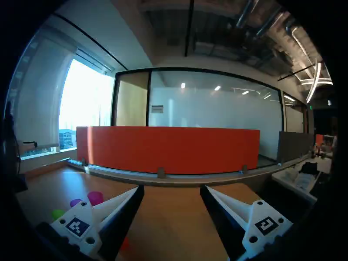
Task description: Pour water
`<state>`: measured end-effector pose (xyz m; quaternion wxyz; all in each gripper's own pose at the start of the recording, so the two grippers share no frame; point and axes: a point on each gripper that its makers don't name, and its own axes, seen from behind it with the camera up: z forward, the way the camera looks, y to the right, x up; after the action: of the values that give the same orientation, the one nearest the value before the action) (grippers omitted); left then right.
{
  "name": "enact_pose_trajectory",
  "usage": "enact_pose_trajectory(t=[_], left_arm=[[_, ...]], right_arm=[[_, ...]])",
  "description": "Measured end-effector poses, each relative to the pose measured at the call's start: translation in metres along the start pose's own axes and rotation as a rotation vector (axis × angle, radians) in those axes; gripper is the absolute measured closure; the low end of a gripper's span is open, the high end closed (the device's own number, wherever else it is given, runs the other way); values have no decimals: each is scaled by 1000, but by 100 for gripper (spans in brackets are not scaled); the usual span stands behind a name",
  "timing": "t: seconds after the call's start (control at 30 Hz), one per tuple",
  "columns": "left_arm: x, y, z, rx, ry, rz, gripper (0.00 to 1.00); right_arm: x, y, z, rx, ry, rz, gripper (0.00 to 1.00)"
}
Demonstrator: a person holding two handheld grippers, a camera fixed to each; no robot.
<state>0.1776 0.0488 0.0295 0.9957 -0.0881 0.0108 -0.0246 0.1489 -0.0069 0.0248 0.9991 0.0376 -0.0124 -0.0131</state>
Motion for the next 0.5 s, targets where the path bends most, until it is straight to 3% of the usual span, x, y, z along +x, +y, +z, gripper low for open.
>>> enact_pose_trajectory(t=[0.2, 0.5], left_arm=[[5, 13, 0, -54, 4, 4, 16], [4, 29, -4, -141, -15, -1, 16]], right_arm=[[7, -9, 0, 50, 10, -7, 1], [14, -34, 0, 180, 17, -36, 0]])
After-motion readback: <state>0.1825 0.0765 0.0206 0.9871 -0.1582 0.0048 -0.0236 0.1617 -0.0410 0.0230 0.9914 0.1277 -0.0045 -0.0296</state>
